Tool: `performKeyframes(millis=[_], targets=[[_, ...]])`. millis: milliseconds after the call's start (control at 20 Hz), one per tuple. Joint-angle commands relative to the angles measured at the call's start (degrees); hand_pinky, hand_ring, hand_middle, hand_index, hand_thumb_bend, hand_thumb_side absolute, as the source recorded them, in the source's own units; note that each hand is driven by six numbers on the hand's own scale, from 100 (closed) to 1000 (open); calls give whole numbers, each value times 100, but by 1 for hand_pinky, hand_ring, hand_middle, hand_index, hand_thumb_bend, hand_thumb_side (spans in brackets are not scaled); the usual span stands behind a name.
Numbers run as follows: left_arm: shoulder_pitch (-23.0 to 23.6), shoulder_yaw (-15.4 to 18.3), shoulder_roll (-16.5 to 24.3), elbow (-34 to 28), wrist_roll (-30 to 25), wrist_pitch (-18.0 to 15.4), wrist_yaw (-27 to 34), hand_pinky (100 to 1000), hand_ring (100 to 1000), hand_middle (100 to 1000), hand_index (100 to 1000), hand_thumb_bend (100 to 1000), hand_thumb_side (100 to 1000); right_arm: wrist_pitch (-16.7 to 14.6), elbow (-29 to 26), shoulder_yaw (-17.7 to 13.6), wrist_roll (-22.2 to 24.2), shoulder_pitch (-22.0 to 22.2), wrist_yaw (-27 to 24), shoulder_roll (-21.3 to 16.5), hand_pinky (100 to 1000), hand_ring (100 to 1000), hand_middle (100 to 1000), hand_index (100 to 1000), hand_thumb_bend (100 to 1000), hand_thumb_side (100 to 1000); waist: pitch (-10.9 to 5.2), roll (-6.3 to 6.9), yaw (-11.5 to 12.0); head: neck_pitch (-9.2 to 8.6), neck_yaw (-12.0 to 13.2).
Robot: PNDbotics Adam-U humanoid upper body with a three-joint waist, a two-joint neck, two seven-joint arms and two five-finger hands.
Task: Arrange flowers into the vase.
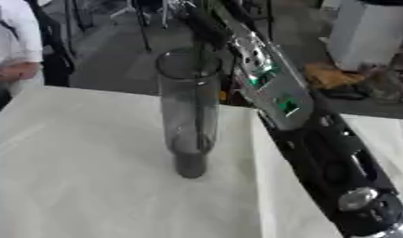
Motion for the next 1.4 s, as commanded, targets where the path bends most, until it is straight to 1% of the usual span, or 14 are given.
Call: performKeyframes(millis=[50, 400, 800, 1050, 1200, 1400], targets=[[-29, 66, 98, -72, 10, -6, -25, 914, 1000, 881, 970, 358, 1000, 1, -51, -61, 255, -106, 229, -183, 864, 877, 831, 908, 150, 1000, -196, 54, -16, 20, 29], [-15, 77, 109, -72, 19, -5, -39, 915, 1000, 882, 970, 359, 1000, 76, -70, -92, 704, -65, 584, -256, 878, 894, 846, 919, 165, 1000, -214, 64, -49, 41, 48], [11, 79, 117, -72, 22, 6, -35, 915, 1000, 882, 972, 359, 1000, 178, -153, -105, 1281, -19, 1093, -357, 892, 914, 864, 926, 149, 1000, -227, 89, -82, 51, 73], [16, 80, 118, -72, 13, 11, -34, 915, 1000, 882, 972, 360, 1000, 181, -177, -111, 1588, 5, 1295, -389, 902, 926, 872, 930, 140, 1000, -241, 108, -94, 41, 82], [32, 82, 116, -72, 14, 17, -33, 915, 1000, 882, 972, 360, 1000, 165, -199, -126, 1697, 12, 1404, -411, 904, 929, 874, 930, 124, 1000, -248, 119, -118, 48, 83], [39, 81, 115, -72, 13, 22, -30, 915, 1000, 882, 972, 361, 1000, 136, -250, -118, 1781, 33, 1469, -434, 906, 932, 878, 933, 124, 1000, -245, 138, -142, 50, 90]])
